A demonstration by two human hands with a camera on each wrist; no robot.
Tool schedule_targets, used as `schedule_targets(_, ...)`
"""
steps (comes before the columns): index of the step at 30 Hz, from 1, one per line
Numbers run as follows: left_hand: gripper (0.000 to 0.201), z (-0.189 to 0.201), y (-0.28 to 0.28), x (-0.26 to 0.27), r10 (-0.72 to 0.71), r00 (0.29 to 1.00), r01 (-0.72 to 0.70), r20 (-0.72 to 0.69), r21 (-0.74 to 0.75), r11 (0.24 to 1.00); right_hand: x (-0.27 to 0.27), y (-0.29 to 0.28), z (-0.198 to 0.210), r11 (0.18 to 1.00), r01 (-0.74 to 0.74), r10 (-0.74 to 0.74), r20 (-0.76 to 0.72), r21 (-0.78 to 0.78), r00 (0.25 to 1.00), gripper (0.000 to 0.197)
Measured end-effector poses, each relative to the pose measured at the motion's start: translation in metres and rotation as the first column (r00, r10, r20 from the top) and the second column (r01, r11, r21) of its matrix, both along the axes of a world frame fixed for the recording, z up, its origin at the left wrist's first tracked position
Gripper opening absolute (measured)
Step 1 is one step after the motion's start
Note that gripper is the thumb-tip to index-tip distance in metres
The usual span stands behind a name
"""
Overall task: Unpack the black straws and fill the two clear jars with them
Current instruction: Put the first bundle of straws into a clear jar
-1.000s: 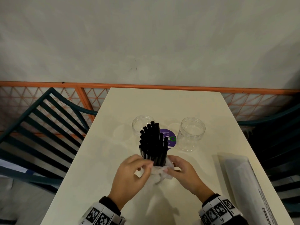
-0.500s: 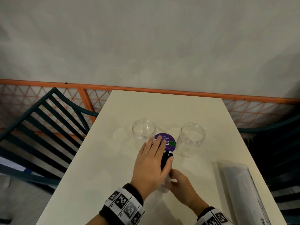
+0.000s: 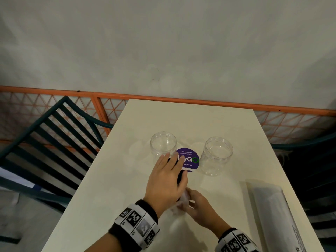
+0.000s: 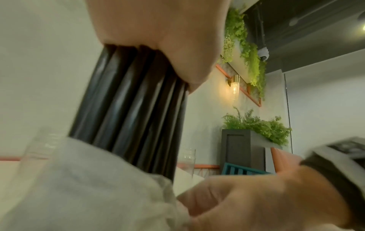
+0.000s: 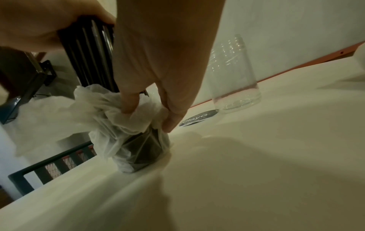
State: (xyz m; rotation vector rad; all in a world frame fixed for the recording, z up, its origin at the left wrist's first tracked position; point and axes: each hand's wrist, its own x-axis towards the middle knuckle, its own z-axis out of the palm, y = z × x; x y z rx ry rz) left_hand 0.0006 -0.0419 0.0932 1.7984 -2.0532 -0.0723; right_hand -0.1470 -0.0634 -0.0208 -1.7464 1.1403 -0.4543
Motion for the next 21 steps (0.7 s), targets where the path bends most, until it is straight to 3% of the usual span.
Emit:
schedule_targets(2, 0.041, -0.002, 0.008, 0.002, -0.057, 0.998, 0.056, -0.013, -0.019, 0.998, 0.0, -0.001, -0.002, 0.999, -0.007, 0.008, 0.005, -0.039, 1.0, 0.037)
schedule_targets(3, 0.042, -0.003, 0.009, 0.002, -0.062, 0.998, 0.062, -0.011, -0.007, 0.998, 0.001, 0.0, 0.0, 0.998, -0.006, 0.005, -0.012, -0.055, 1.0, 0.033)
schedule_targets(11, 0.063, 0.007, 0.009, 0.001, -0.061, 0.99, 0.037, 0.126, 0.188, 0.981, 0.001, 0.008, 0.008, 0.986, 0.04, -0.047, -0.041, -0.16, 0.998, 0.03)
schedule_targets(14, 0.066, 0.014, 0.011, 0.014, -0.056, 0.994, 0.067, -0.089, 0.123, 0.99, -0.004, 0.01, 0.015, 0.976, 0.116, -0.103, 0.08, -0.181, 0.991, 0.034)
schedule_targets(16, 0.061, 0.022, 0.013, 0.025, -0.031, 0.966, 0.06, -0.258, 0.106, 0.993, -0.009, 0.006, 0.026, 0.947, 0.205, -0.173, 0.147, -0.248, 0.974, 0.048)
schedule_targets(19, 0.056, 0.036, 0.01, 0.045, -0.01, 0.894, 0.045, -0.447, 0.067, 0.997, -0.018, -0.004, 0.065, 0.846, 0.305, -0.244, 0.193, -0.437, 0.951, 0.034)
schedule_targets(21, 0.053, 0.041, 0.004, 0.059, -0.012, 0.871, 0.044, -0.491, 0.054, 0.998, -0.022, -0.014, 0.098, 0.759, 0.311, -0.254, 0.18, -0.572, 0.95, 0.035)
